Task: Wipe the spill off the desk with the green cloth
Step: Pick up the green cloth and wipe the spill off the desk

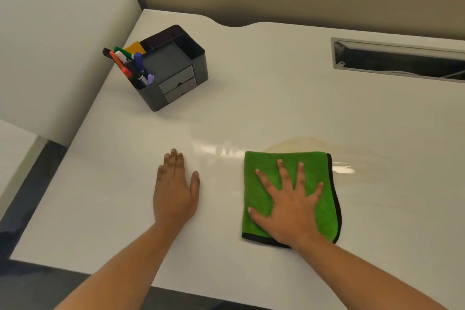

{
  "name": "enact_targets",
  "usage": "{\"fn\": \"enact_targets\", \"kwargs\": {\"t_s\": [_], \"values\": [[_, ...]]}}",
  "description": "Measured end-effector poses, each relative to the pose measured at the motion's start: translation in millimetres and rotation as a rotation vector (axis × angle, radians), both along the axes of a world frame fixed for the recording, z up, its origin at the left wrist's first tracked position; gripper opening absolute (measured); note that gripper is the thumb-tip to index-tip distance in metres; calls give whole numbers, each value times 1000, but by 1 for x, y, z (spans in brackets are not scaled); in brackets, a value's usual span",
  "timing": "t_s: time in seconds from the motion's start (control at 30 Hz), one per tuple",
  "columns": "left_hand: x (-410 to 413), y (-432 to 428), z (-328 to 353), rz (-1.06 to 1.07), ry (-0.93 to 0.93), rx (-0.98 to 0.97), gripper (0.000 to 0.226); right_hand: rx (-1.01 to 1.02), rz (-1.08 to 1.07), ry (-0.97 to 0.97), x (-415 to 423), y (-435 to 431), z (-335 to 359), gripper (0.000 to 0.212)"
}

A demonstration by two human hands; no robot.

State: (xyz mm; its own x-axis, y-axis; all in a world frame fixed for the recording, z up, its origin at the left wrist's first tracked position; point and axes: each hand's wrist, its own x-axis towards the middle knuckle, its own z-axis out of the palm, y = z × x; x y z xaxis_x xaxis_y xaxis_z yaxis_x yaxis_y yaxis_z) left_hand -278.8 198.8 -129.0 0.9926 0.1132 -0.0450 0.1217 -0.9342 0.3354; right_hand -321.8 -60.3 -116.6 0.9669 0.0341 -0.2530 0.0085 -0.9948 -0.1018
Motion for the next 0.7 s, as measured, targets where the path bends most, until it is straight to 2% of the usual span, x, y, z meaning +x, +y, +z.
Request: {"fn": "enact_targets", "kwargs": {"t_s": [0.17,0.47,0.53,0.7], "values": [[2,1,-5,27,-10,-59,62,-23,-49,-88,22,2,-8,80],[1,2,-7,28,-10,-52,62,-38,-127,-115,140,24,-7,81],[2,2,-8,26,-10,-53,64,-34,-65,-126,148,41,-8,80],[1,3,-7,18,-31,-124,64,37,253,-120,119,76,-2,76]]}}
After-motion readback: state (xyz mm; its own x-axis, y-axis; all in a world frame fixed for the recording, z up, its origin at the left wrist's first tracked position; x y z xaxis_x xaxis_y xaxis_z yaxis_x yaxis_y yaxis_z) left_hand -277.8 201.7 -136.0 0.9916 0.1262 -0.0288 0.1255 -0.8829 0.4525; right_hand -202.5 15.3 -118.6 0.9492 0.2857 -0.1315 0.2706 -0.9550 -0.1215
